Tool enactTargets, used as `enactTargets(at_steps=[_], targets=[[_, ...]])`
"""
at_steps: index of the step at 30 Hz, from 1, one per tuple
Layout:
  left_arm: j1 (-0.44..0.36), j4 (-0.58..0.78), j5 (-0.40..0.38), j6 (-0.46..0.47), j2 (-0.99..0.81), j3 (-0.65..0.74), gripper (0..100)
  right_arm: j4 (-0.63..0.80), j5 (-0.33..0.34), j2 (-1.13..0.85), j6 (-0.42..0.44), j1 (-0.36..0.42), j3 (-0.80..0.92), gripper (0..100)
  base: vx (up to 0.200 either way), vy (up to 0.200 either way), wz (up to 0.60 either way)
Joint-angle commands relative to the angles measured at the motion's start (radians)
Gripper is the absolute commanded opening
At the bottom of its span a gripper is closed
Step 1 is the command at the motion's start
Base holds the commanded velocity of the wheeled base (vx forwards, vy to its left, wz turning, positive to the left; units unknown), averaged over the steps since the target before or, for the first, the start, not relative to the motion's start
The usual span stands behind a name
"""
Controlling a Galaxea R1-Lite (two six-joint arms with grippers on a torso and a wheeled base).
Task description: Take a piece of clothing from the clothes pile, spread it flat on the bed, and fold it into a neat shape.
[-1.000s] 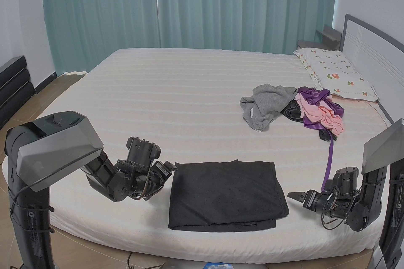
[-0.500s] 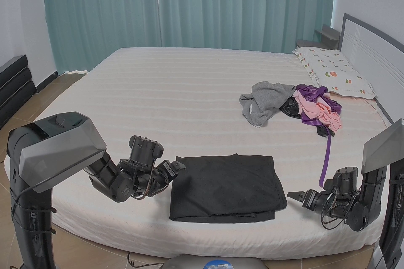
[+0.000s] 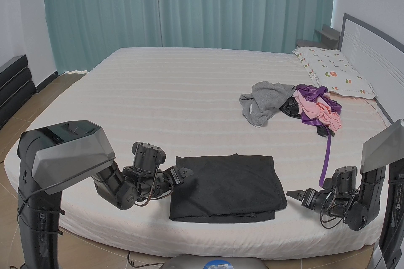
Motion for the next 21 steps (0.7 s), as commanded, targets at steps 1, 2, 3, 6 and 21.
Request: enactTargets(at_steps=[1, 2, 3, 6, 21], targets=[[-0.012, -0.023, 0.004, 0.0, 0.036, 0.009, 100, -0.002, 0.001, 0.009, 0.0, -0.002, -0.006, 100, 0.0, 0.0, 0.0], [-0.013, -0.025, 0.004, 0.0, 0.036, 0.012, 100, -0.002, 0.002, 0.009, 0.0, -0.002, -0.006, 100, 0.0, 0.0, 0.0], [-0.013, -0.026, 0.004, 0.0, 0.036, 0.016, 100, -0.002, 0.002, 0.01, 0.0, -0.002, -0.006, 100, 0.0, 0.0, 0.0], [-0.016, -0.026, 0.004, 0.0, 0.036, 0.016, 100, -0.002, 0.002, 0.01, 0.002, -0.005, -0.008, 100, 0.0, 0.0, 0.0], [-0.032, -0.08, 0.099, -0.014, 0.076, -0.005, 0, 0.0, 0.002, 0.01, 0.0, -0.02, -0.012, 100, 0.0, 0.0, 0.0]])
